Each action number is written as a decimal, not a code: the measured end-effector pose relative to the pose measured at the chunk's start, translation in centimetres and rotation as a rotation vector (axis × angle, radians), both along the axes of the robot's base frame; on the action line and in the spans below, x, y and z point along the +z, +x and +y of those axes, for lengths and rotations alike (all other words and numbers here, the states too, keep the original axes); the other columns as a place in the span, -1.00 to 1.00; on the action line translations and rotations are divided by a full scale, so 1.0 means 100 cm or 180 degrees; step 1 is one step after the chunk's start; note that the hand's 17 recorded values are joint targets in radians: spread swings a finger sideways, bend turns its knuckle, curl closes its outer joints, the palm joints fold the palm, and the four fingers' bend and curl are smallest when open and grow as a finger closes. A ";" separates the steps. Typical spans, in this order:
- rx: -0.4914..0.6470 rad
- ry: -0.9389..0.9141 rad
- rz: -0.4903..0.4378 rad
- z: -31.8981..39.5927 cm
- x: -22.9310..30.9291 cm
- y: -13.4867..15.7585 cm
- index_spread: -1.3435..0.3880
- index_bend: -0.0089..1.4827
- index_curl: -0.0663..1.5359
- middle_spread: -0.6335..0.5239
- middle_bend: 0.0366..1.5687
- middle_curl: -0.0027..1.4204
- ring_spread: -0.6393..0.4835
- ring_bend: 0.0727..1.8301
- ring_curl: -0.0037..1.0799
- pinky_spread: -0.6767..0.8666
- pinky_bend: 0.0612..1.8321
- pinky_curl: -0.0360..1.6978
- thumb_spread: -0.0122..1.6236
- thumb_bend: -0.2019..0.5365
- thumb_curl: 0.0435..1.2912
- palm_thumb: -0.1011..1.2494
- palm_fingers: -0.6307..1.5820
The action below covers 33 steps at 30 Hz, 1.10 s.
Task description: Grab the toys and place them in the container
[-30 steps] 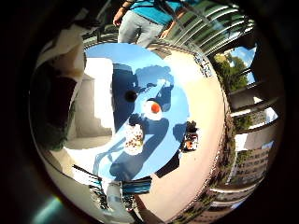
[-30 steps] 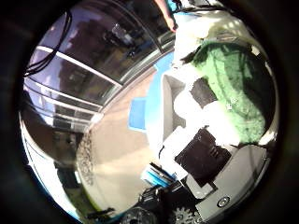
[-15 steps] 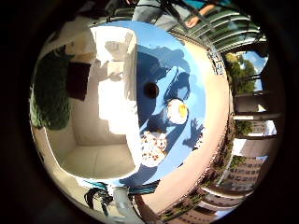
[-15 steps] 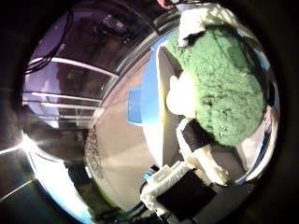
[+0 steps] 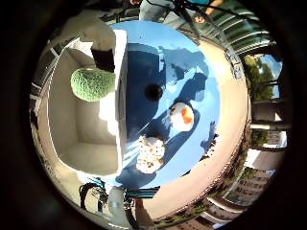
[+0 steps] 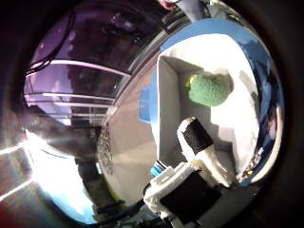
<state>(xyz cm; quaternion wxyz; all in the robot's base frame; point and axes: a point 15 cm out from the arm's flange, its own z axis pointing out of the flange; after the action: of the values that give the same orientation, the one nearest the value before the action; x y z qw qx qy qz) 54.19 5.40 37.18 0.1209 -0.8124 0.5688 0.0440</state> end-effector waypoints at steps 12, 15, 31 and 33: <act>-0.0532 -0.0738 -0.0177 -0.189 -0.062 0.043 0.27 -0.79 -0.53 0.18 -0.79 -0.47 0.70 -0.43 -0.40 0.59 -0.09 -0.37 0.45 -0.52 -0.43 0.07 -0.33; -0.0598 -0.0769 -0.0082 -0.211 -0.097 0.049 0.31 -0.79 -0.55 0.19 -0.79 -0.48 0.70 -0.42 -0.41 0.60 -0.10 -0.39 0.44 -0.53 -0.43 0.06 -0.31; -0.0572 -0.0938 0.0391 -0.245 -0.225 0.047 0.47 -0.77 -0.58 0.15 -0.78 -0.49 0.71 -0.34 -0.42 0.61 -0.13 -0.48 0.43 -0.52 -0.43 0.02 -0.10; -0.0566 -0.0969 0.0411 -0.248 -0.224 0.045 0.46 -0.79 -0.60 0.07 -0.70 -0.47 0.66 -0.24 -0.39 0.61 -0.01 -0.46 0.42 -0.50 -0.42 0.06 0.16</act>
<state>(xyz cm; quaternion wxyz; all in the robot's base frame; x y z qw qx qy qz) 58.68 -19.44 14.73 -0.0368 -0.7633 0.6450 -0.0014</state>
